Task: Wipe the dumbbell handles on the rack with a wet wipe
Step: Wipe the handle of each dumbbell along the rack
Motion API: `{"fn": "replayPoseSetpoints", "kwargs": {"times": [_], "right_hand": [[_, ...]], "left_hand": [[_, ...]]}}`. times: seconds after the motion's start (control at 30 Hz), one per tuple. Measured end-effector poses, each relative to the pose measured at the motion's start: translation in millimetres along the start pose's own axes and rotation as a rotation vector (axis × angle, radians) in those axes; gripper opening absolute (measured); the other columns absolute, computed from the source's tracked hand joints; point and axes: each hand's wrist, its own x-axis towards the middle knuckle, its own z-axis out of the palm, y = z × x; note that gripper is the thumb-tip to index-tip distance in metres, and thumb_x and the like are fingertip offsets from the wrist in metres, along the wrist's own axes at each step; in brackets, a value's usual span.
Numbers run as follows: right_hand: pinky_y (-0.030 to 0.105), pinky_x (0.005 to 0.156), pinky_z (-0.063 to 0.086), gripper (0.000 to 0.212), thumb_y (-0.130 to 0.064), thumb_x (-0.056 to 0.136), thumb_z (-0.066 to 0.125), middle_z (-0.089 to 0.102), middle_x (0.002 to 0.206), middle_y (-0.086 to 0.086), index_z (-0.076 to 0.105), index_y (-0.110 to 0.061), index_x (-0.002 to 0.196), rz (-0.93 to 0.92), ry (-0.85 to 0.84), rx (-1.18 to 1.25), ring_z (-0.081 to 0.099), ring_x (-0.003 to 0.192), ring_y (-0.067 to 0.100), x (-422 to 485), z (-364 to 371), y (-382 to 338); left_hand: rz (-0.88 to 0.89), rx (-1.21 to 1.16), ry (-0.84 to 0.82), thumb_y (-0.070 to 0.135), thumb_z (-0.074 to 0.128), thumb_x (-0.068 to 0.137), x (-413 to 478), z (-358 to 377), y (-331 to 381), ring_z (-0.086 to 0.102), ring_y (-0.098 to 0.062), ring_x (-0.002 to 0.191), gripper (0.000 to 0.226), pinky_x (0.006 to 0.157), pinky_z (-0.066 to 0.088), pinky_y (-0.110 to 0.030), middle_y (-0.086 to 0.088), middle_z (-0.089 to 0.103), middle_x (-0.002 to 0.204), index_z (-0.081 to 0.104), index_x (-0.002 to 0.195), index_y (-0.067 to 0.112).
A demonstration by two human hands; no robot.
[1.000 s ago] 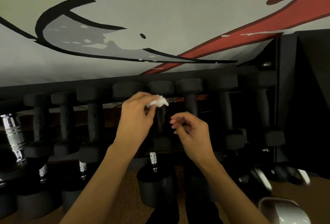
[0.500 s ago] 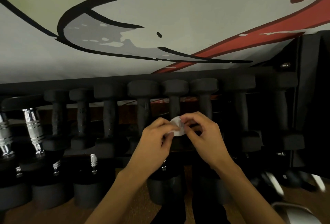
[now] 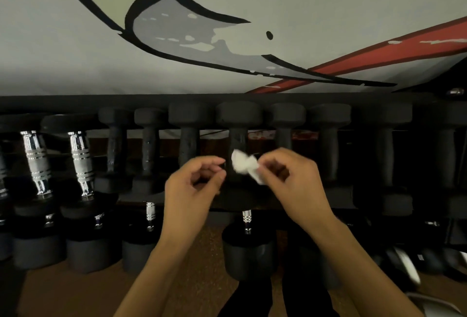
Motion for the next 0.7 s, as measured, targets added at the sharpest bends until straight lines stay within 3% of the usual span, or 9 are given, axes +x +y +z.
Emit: {"fn": "replayPoseSetpoints", "kwargs": {"times": [0.13, 0.3, 0.4, 0.6, 0.7], "right_hand": [[0.023, 0.068, 0.051, 0.010, -0.008, 0.085, 0.069, 0.064, 0.090, -0.004, 0.070, -0.014, 0.094, -0.031, 0.129, -0.089, 0.060, 0.076, 0.006, 38, 16, 3], [0.022, 0.071, 0.053, 0.023, -0.013, 0.087, 0.069, 0.062, 0.100, 0.002, 0.070, -0.013, 0.109, -0.117, 0.066, -0.174, 0.060, 0.080, 0.008, 49, 33, 8], [0.017, 0.070, 0.050, 0.027, -0.022, 0.085, 0.072, 0.062, 0.098, 0.002, 0.070, -0.014, 0.111, -0.143, 0.022, -0.181, 0.059, 0.079, 0.008, 51, 29, 8], [0.003, 0.076, 0.040, 0.020, 0.003, 0.085, 0.065, 0.065, 0.095, 0.009, 0.071, -0.004, 0.103, -0.184, -0.007, -0.224, 0.058, 0.081, 0.010, 56, 35, 10], [0.006, 0.080, 0.039, 0.021, 0.006, 0.082, 0.066, 0.067, 0.096, 0.010, 0.070, -0.002, 0.101, -0.230, -0.068, -0.226, 0.062, 0.085, 0.015, 47, 32, 16]], "left_hand": [[0.019, 0.076, 0.040, 0.007, 0.070, 0.085, 22, -5, -5, 0.068, -0.007, 0.087, 0.027, 0.073, 0.059, -0.029, 0.005, 0.069, 0.097, 0.069, 0.108, 0.020], [0.085, 0.199, -0.039, 0.008, 0.068, 0.086, 28, 3, -12, 0.064, 0.002, 0.101, 0.045, 0.079, 0.050, -0.009, 0.009, 0.062, 0.122, 0.059, 0.128, 0.022], [0.123, 0.203, -0.074, 0.006, 0.066, 0.087, 24, 9, -12, 0.062, 0.001, 0.104, 0.045, 0.080, 0.049, -0.007, 0.008, 0.061, 0.124, 0.059, 0.130, 0.019], [0.069, 0.138, -0.026, 0.002, 0.063, 0.089, 16, 11, -16, 0.061, 0.004, 0.107, 0.041, 0.081, 0.046, -0.005, 0.002, 0.066, 0.119, 0.060, 0.127, 0.016], [0.064, 0.143, -0.046, 0.001, 0.062, 0.089, 15, 10, -15, 0.062, 0.004, 0.107, 0.041, 0.083, 0.047, -0.007, 0.004, 0.066, 0.118, 0.061, 0.126, 0.017]]}}
